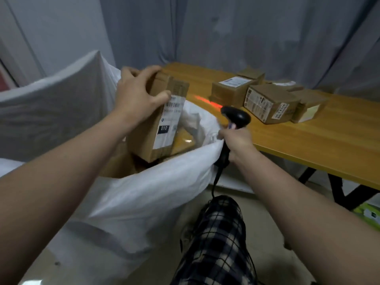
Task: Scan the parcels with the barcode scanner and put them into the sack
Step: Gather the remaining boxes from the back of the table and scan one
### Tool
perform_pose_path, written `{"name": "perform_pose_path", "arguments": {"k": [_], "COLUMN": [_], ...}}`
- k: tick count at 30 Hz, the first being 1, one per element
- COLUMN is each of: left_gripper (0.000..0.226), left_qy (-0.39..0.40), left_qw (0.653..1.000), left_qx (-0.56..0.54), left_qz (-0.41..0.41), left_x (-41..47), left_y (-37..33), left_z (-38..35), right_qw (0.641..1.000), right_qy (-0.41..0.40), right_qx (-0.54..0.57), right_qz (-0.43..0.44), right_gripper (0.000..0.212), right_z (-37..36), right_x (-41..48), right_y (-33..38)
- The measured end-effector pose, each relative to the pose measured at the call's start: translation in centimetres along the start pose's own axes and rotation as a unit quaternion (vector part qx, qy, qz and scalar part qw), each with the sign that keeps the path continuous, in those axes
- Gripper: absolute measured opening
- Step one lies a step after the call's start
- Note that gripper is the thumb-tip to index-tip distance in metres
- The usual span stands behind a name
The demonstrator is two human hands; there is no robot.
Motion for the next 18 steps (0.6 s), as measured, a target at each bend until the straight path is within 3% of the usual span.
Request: {"name": "perform_pose_path", "arguments": {"k": [4,7,11,15,18], "left_gripper": [0.06,0.063,0.058,0.055,0.057], "left_qy": [-0.088,-0.11,-0.053,-0.018,0.059], "left_qw": [0.996,0.993,0.996,0.992,0.994], "left_qx": [-0.033,-0.034,-0.073,-0.121,-0.084], "left_qz": [-0.008,-0.025,-0.02,-0.028,-0.04], "left_x": [2.4,2.5,1.2,-0.3,-0.9], "left_y": [-0.8,-0.8,-0.3,-0.2,0.6], "left_z": [3.1,4.0,1.4,-2.3,-4.6], "right_qw": [0.986,0.986,0.994,0.998,0.997], "right_qy": [0.083,0.127,0.053,0.057,0.057], "right_qx": [0.127,0.091,0.086,-0.01,-0.045], "right_qz": [0.072,0.06,0.051,0.027,0.01], "right_gripper": [0.017,0.016,0.02,0.029,0.034], "right_z": [-3.1,-2.9,0.6,2.0,2.2], "right_x": [-2.6,-4.3,-2.9,-2.7,-2.5], "right_y": [5.1,3.6,3.0,0.4,-2.1]}}
Point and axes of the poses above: each hand's wrist, its own x-axis towards the middle knuckle, its own z-axis out of the back of the hand, y = z × x, the point moved 3 cm from there along x, towards the middle knuckle, and after that the axes turned 2 degrees about z, right-handed, at the moved point
